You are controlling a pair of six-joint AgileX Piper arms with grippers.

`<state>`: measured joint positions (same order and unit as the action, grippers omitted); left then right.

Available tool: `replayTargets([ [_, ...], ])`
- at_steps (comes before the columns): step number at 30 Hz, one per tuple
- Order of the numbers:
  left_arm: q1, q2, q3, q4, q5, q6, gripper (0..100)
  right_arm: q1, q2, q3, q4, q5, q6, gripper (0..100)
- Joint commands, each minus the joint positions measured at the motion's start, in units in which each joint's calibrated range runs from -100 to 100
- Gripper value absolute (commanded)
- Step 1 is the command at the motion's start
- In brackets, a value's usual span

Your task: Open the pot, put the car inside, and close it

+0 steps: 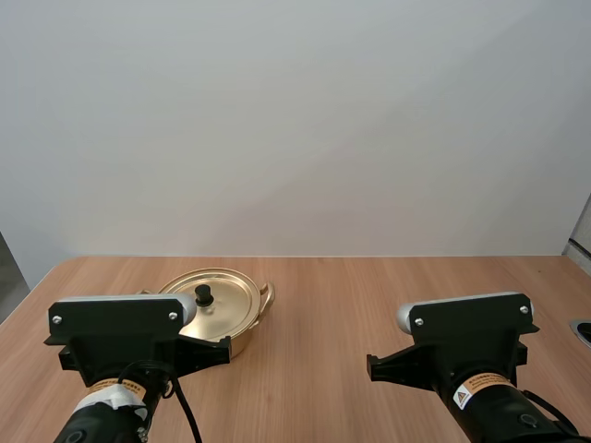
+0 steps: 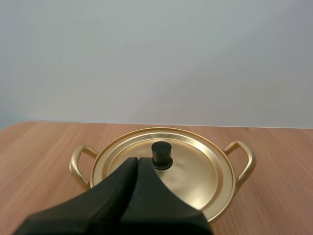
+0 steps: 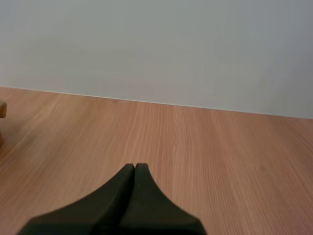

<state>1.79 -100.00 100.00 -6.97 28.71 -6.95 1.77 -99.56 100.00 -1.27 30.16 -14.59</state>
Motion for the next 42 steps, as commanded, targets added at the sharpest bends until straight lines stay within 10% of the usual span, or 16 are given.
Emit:
replayTargets([
  [1,-0.03,0.00,0.00,0.03,-0.01,0.06,0,0.05,0.07,0.00,0.10,0.00,0.07,0],
  [42,-0.03,0.00,0.00,0.03,-0.01,0.06,0,0.05,0.07,0.00,0.10,0.02,0.07,0],
])
